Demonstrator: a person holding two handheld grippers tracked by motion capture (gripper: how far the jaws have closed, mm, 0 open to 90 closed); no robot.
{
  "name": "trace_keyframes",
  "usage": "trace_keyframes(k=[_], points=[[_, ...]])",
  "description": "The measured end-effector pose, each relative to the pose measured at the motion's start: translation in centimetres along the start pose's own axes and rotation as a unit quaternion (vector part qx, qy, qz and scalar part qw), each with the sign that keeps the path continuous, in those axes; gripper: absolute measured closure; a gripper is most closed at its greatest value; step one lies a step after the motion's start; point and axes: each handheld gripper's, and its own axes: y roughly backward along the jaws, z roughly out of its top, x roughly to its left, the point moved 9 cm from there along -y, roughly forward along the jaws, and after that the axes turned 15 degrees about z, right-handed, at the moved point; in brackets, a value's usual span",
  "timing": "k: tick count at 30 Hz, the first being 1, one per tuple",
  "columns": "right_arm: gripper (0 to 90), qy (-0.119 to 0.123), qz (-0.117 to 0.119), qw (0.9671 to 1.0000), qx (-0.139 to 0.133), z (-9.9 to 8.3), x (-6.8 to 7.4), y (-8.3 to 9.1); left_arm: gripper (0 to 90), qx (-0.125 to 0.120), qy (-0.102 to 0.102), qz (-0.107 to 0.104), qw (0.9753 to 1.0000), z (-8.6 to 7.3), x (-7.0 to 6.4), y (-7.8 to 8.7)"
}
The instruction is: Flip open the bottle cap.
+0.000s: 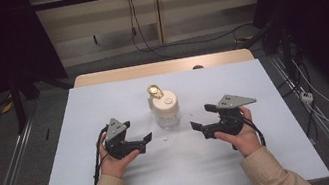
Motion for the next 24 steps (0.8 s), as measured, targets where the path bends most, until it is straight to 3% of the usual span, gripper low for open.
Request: trace_keyframes(k=[6,10,18,24], points=[[14.6,-0.003,0.000,1.0000,0.000,-1.1,0.1,0.8,5.6,-0.003,-0.007,0.001,1.0000,-0.5,1.3,1.9],[14.5,-0.004,-0.003,1.0000,0.003,-1.7,0.2,1.3,5.6,-0.003,0.000,0.002,1.0000,-0.8,1.9,2.9],[14.1,0.001,-0.005,1.0000,0.005,-3.0,0.4,2.4,5.7,-0.001,0.002,-0.002,1.0000,-1.7,2.4,4.3],[13.8,0.005,-0.009,0.9999,0.007,-3.7,0.4,3.2,5.7,-0.001,0.003,0.008,1.0000,-2.1,3.5,5.2]])
